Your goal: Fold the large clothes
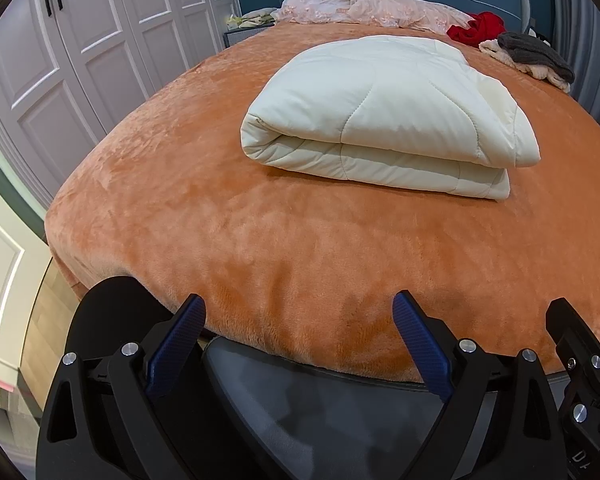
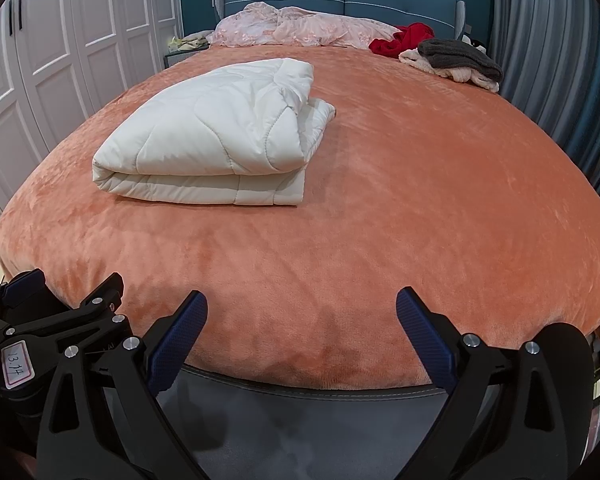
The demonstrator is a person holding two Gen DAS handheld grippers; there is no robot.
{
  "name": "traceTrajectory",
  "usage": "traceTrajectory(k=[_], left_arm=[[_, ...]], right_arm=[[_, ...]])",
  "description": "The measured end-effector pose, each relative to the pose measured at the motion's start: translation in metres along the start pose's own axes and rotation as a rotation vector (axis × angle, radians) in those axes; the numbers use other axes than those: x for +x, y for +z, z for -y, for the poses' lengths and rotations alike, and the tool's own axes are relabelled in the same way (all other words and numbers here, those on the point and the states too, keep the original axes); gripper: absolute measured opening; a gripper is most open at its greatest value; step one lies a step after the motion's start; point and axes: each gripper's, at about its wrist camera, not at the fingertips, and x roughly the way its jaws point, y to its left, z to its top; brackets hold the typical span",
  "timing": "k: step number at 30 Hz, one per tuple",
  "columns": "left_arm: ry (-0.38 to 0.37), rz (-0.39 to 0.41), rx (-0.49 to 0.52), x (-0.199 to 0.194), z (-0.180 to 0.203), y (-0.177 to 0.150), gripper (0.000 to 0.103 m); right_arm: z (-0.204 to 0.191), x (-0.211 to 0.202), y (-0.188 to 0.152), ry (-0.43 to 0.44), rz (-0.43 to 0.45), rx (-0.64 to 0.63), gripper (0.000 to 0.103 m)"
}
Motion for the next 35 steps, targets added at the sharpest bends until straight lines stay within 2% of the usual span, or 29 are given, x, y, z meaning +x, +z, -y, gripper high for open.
traceTrajectory(k=[16,18,35], left_arm=[[0.0,0.001,-0.001,0.0006,-0.0005,-0.0003,0.091],[-0.004,0.005,0.001,0.0001,-0.0007,-0.0004,0.088],[-0.009,0.0,-0.016,0.0015,0.0013,-0.0008,0.084]], right_arm=[[-0.0005,-0.0001,-0.0003,-0.001,0.0,0.001,0.093],[-0.0002,-0.0002,-0.0005,0.0,-0.001,0.0,0.093],[-0.0046,-0.002,0.0026,0.008,0.007,-0.004,0.093]])
